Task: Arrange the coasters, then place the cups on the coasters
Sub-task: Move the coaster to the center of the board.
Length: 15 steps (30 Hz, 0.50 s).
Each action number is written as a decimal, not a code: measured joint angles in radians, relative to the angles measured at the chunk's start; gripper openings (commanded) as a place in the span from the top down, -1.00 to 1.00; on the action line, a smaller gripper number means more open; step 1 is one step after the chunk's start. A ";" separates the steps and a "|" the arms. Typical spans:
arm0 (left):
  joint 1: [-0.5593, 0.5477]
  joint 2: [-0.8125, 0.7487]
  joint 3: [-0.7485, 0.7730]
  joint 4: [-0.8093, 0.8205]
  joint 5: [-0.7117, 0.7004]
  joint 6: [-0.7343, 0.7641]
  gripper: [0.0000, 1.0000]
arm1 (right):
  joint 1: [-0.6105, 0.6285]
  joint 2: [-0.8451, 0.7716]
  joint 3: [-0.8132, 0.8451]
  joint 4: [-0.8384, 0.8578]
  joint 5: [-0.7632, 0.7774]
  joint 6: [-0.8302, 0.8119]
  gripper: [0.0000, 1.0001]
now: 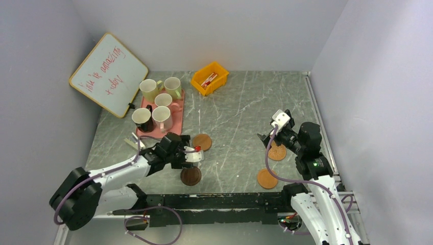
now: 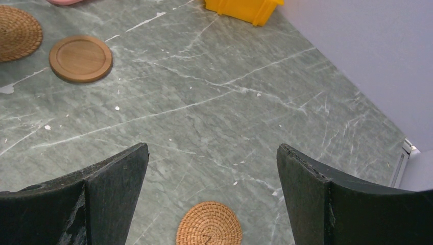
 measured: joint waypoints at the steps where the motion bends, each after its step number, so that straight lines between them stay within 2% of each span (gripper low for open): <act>1: -0.006 0.021 0.009 0.014 -0.006 0.002 -0.93 | 0.000 -0.002 0.000 0.000 0.000 0.000 -0.99; 15: -0.078 0.448 0.286 0.236 -0.105 -0.014 -0.93 | 0.005 -0.009 0.000 0.000 -0.001 0.000 -0.99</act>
